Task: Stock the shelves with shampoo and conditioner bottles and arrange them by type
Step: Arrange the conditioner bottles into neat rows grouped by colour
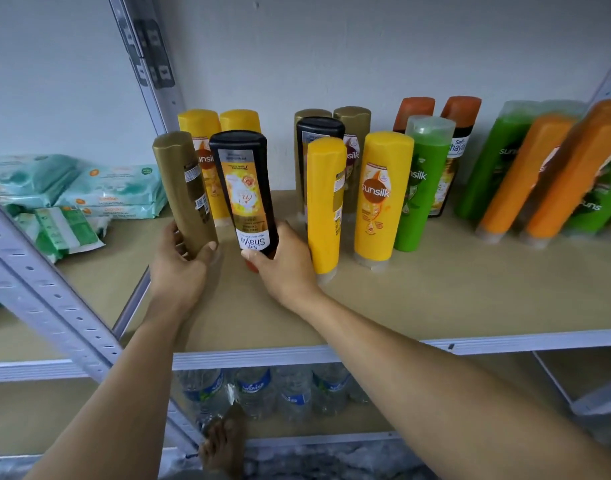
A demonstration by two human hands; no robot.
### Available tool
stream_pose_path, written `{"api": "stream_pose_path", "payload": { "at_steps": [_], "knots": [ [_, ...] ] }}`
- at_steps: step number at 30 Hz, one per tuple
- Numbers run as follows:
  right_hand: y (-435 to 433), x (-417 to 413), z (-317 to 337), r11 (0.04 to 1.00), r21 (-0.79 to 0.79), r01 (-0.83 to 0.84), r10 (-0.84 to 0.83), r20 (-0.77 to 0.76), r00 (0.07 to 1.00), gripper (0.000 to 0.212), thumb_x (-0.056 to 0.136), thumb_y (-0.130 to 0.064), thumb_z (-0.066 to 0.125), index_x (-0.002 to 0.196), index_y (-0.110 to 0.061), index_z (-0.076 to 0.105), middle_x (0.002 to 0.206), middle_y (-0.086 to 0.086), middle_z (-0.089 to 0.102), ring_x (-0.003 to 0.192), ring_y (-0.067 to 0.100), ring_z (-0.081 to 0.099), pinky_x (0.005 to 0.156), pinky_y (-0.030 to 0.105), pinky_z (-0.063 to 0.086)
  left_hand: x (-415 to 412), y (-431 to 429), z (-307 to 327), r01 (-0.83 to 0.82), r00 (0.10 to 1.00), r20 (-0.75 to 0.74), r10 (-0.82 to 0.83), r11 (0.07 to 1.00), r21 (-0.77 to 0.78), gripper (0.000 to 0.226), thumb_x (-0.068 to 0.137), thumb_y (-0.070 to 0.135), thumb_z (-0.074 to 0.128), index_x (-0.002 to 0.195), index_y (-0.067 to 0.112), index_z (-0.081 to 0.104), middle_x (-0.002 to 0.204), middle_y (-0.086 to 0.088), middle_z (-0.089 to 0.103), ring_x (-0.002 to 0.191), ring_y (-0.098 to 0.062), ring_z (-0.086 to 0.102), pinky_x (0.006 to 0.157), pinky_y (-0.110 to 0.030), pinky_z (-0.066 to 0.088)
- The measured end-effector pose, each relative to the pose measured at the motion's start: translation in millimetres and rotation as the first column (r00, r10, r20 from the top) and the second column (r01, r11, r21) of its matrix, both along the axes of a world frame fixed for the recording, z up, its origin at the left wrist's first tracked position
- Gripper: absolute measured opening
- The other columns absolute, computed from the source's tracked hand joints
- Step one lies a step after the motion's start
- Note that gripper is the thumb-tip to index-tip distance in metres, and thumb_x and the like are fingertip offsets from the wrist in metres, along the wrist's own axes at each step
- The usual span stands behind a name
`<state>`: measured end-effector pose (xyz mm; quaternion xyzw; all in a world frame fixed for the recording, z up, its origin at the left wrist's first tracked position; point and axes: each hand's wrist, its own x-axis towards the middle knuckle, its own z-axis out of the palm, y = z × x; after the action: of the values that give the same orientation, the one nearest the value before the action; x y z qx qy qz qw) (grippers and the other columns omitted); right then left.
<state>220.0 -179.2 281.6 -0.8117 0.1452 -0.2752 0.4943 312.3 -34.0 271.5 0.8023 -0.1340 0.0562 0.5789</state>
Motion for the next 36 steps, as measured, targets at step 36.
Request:
{"api": "stream_pose_path", "payload": {
  "at_steps": [36],
  "knots": [
    [-263.2, -276.8, 25.7, 0.849, -0.087, 0.521, -0.524, -0.001, 0.852, 0.061, 0.081, -0.026, 0.084, 0.132, -0.019, 0.050, 0.122, -0.001, 0.068, 0.098, 0.012, 0.062, 0.083, 0.027, 0.044, -174.2, -63.0, 34.6, 0.225, 0.974, -0.075, -0.214, 0.952, 0.210, 0.047, 0.080, 0.025, 0.084, 0.117, 0.025, 0.055, 0.102, 0.017, 0.068, 0.096, -0.004, 0.064, 0.078, -0.028, 0.049]
  ]
}}
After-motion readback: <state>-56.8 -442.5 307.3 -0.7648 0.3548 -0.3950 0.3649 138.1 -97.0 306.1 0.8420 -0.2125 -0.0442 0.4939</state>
